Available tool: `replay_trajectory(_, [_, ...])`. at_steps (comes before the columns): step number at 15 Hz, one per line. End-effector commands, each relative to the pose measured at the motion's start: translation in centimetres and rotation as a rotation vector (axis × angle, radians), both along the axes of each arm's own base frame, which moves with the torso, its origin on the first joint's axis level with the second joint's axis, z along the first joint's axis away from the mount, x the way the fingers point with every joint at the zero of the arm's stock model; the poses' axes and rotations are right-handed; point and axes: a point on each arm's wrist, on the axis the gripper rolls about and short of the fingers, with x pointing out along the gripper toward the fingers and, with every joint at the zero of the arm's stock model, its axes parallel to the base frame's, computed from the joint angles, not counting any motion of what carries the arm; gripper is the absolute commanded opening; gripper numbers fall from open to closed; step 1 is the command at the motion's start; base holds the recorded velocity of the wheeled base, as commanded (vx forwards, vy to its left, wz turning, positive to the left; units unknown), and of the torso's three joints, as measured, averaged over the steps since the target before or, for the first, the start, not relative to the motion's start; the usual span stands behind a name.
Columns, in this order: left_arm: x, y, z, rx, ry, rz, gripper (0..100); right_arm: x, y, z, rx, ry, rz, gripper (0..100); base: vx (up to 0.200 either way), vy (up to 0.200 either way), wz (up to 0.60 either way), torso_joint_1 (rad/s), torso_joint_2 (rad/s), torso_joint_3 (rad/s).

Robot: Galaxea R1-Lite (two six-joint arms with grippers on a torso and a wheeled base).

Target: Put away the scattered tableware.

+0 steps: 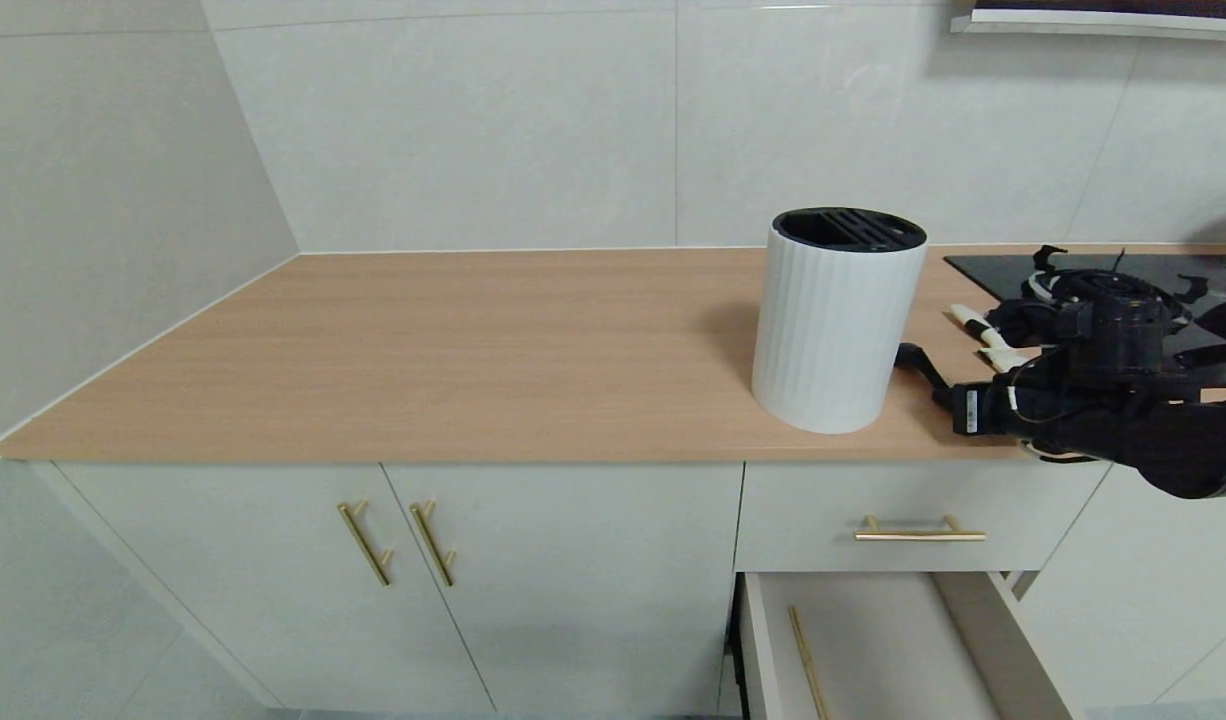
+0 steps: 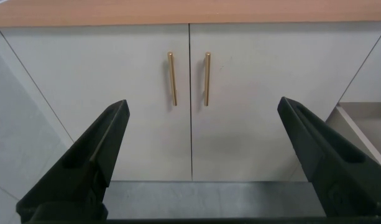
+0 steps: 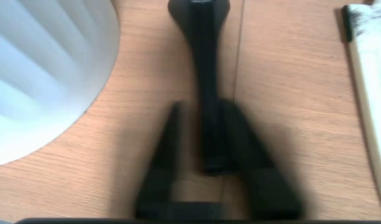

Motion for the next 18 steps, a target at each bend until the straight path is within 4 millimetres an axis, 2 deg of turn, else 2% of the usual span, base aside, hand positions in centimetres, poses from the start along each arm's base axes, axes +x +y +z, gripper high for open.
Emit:
replay_trajectory(1, [0.0, 0.0, 0.0, 0.0, 0.0, 0.0, 100, 0.1, 0.1, -0.3, -0.001, 0.013, 0.003, 0, 0.0, 0.0, 0.0, 0.0, 0.0, 0.0])
replay_trajectory(5, [0.0, 0.0, 0.0, 0.0, 0.0, 0.0, 100, -0.3, 0.7, 0.4, 0.001, -0.005, 0.009, 0, 0.0, 0.0, 0.0, 0.0, 0.0, 0.0])
replay_trajectory(8, [0.0, 0.0, 0.0, 0.0, 0.0, 0.0, 100, -1.8, 1.6, 2.7, 0.003, -0.047, -0.01, 0, 0.0, 0.0, 0.0, 0.0, 0.0, 0.0])
replay_trajectory(10, [0.0, 0.0, 0.0, 0.0, 0.0, 0.0, 100, -3.5, 2.2, 4.3, -0.003, -0.036, -0.061, 0, 0.0, 0.0, 0.0, 0.0, 0.0, 0.0])
replay_trajectory(11, [0.0, 0.0, 0.0, 0.0, 0.0, 0.0, 100, -5.7, 2.6, 5.7, 0.0, 0.001, -0.093, 0, 0.0, 0.0, 0.0, 0.0, 0.0, 0.0])
replay_trajectory(14, [0.0, 0.0, 0.0, 0.0, 0.0, 0.0, 100, -10.2, 2.7, 8.0, 0.049, 0.101, -0.107, 0, 0.0, 0.0, 0.0, 0.0, 0.0, 0.0])
replay_trajectory(16, [0.0, 0.0, 0.0, 0.0, 0.0, 0.0, 100, -12.4, 2.3, 8.6, 0.082, 0.147, -0.121, 0, 0.0, 0.0, 0.0, 0.0, 0.0, 0.0])
replay_trajectory(18, [0.0, 0.0, 0.0, 0.0, -0.001, 0.0, 100, -14.2, 2.0, 7.7, 0.104, 0.179, -0.134, 0, 0.0, 0.0, 0.0, 0.0, 0.0, 0.0])
